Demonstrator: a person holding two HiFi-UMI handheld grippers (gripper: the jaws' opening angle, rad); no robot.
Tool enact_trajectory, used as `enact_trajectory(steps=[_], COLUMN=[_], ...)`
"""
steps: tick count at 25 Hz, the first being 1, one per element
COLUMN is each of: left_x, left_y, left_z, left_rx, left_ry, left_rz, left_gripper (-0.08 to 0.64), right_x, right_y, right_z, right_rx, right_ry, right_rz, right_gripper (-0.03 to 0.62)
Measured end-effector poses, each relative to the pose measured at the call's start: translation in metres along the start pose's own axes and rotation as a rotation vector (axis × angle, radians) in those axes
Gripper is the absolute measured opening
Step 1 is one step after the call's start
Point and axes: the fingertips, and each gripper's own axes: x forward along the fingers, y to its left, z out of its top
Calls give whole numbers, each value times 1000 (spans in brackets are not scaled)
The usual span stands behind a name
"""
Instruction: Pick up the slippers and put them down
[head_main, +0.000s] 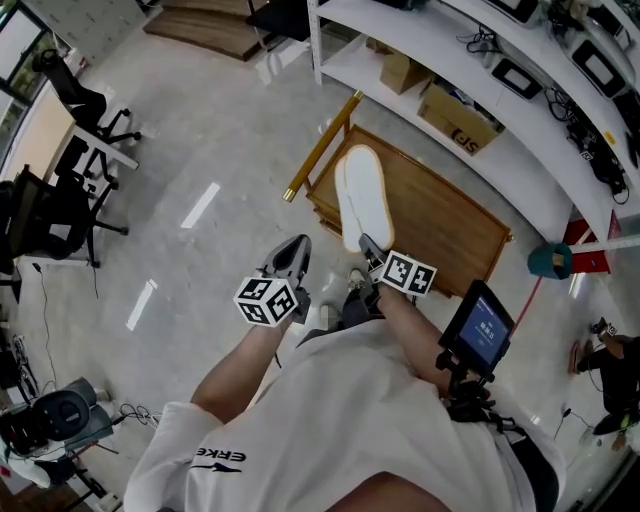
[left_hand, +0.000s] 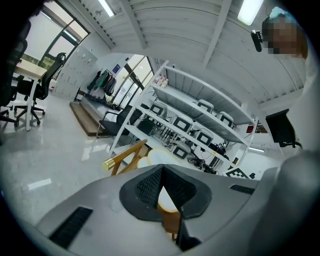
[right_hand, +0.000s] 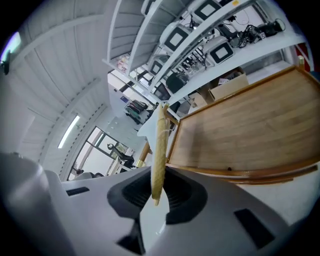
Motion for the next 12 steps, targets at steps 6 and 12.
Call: enact_trajectory(steps=[6, 12], left_x=[21, 38], left_y=[9, 19], left_z=[4, 1], left_rx=[16, 23], left_ry=[47, 93], left_rz=[12, 24], left_gripper=[3, 3], right_x=[32, 58], right_y=[-21, -41], right_z=[8, 17], right_rx=[178, 361], right_ry=[-43, -102], right_rz=[7, 19], right_gripper=[54, 54])
